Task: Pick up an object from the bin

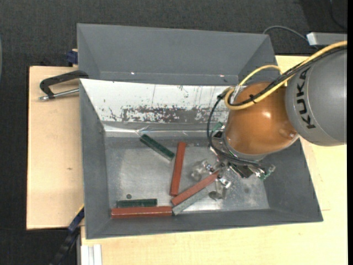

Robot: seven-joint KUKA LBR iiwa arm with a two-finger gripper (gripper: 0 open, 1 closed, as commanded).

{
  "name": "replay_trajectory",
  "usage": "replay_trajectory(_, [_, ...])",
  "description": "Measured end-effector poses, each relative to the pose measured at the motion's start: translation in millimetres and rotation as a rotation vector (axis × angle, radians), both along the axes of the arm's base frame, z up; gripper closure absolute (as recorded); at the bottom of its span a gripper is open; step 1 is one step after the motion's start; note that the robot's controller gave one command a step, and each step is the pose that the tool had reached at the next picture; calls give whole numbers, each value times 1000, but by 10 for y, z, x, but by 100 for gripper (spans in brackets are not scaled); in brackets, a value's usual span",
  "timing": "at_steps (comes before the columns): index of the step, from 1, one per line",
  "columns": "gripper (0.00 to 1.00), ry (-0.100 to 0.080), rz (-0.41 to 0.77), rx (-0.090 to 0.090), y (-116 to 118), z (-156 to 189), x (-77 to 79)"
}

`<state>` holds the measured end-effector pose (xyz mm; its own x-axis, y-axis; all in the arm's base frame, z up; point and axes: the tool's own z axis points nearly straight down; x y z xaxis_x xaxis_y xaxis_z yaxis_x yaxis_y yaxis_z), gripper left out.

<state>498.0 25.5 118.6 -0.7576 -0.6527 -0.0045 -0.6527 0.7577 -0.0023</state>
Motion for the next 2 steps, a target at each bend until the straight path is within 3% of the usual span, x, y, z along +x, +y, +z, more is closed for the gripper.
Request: replay_trajectory(2, [100, 0, 0, 1, 8, 107, 3])
